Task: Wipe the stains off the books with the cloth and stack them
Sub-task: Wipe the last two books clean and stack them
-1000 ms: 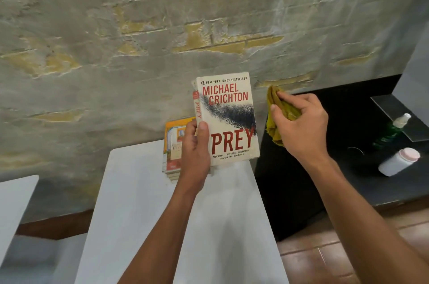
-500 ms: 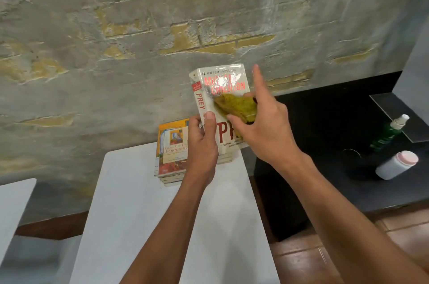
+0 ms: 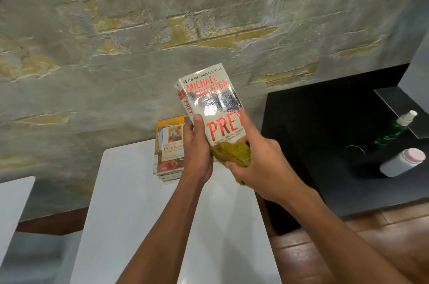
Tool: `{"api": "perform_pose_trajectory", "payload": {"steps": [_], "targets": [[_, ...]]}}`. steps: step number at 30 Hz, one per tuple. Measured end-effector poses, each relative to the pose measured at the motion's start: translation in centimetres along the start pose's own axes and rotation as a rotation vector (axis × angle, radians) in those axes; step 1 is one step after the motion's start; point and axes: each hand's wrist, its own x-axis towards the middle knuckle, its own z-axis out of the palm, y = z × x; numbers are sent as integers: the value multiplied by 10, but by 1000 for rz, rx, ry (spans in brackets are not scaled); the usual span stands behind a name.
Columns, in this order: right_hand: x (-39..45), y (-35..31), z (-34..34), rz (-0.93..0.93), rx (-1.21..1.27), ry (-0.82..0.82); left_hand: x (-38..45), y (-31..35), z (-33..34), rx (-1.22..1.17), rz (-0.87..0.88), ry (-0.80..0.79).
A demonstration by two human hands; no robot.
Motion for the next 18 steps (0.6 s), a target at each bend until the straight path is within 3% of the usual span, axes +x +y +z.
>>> {"api": "perform_pose_trajectory", "payload": {"steps": [6,9,18], "targets": [[-18,50,-2,234,-151,-285,21,-17,-24,118,-124,86],[-22,74,17,394,-155,-328,24,-34,-30,97,-215,140],[-25,132,78,525,-63,-337,47,-91,-25,85,-455,151]]}}
